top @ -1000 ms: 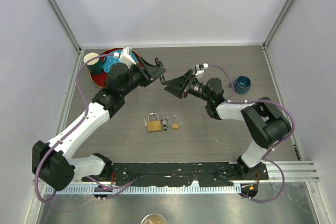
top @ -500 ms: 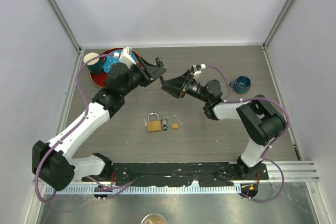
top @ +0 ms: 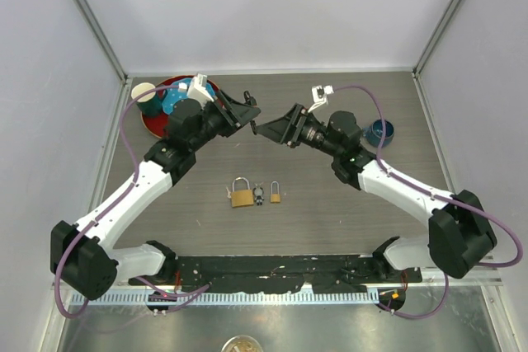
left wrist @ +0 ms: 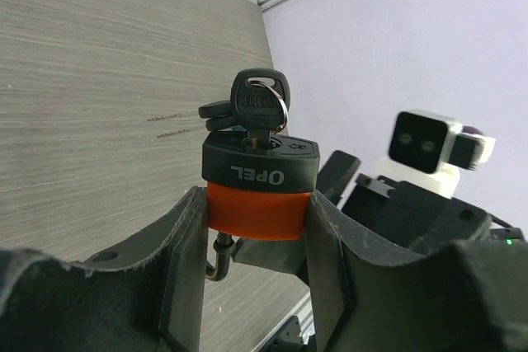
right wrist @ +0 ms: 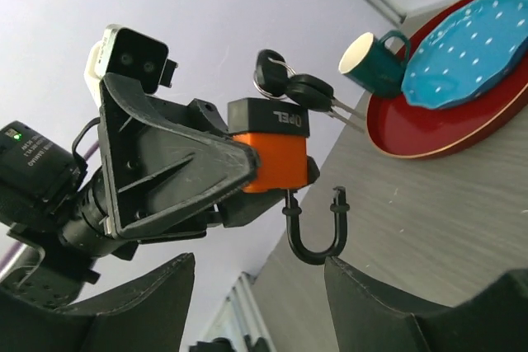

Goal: Lock with the key
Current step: Pick up the lock from the center of the board, then lock the lock.

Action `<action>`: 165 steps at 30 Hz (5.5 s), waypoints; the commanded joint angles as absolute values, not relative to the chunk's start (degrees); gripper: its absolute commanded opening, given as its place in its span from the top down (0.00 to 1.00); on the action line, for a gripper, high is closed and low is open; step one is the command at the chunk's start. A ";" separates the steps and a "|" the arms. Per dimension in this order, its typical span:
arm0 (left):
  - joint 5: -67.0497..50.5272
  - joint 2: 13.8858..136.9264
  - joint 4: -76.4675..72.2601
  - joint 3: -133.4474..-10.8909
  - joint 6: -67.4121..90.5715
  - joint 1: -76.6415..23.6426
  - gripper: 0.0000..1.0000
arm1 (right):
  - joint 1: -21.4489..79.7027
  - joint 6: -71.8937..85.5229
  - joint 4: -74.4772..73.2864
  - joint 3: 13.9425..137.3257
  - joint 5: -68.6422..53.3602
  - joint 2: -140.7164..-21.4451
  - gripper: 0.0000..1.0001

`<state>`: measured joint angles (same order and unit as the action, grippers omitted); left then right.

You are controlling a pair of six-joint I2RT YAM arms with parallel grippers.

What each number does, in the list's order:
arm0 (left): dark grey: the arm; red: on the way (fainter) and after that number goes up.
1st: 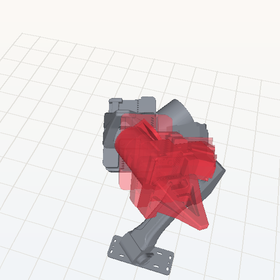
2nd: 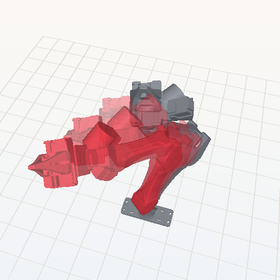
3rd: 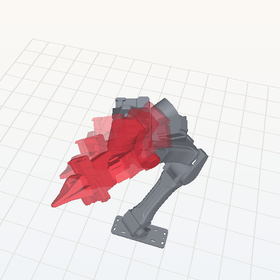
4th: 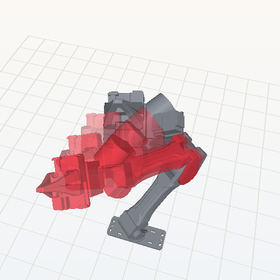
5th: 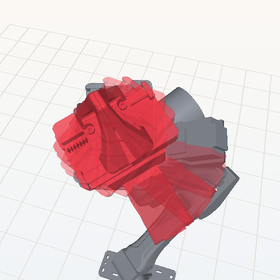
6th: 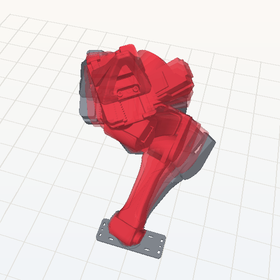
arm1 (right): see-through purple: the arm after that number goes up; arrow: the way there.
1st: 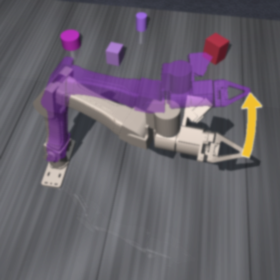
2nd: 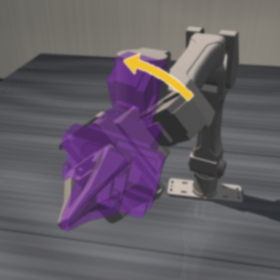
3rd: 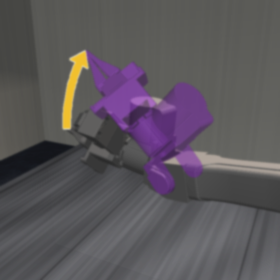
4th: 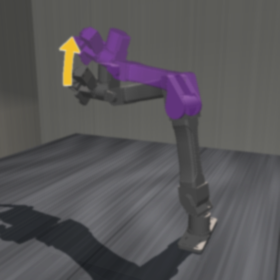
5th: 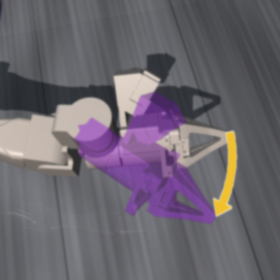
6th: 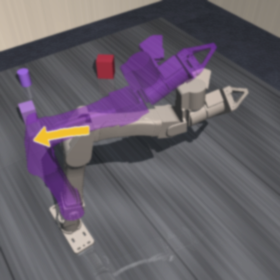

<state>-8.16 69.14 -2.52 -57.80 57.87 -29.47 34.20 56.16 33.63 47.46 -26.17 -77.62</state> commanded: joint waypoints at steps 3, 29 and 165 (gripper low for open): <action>-7.47 66.89 -5.54 -58.45 57.48 -29.09 1.00 | 37.09 38.86 15.24 52.29 -17.42 -75.32 0.30; -10.99 64.95 -6.68 -57.92 57.04 -29.18 1.00 | 32.08 91.85 95.63 44.12 -37.44 -100.98 0.40; -17.39 62.67 -6.33 -53.43 44.22 -28.92 0.18 | 27.78 49.49 24.52 56.68 -42.25 -75.41 0.99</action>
<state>-11.64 62.41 -3.07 -51.48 52.45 -29.19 29.08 52.10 21.76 50.96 -35.97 -78.11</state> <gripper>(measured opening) 0.805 0.148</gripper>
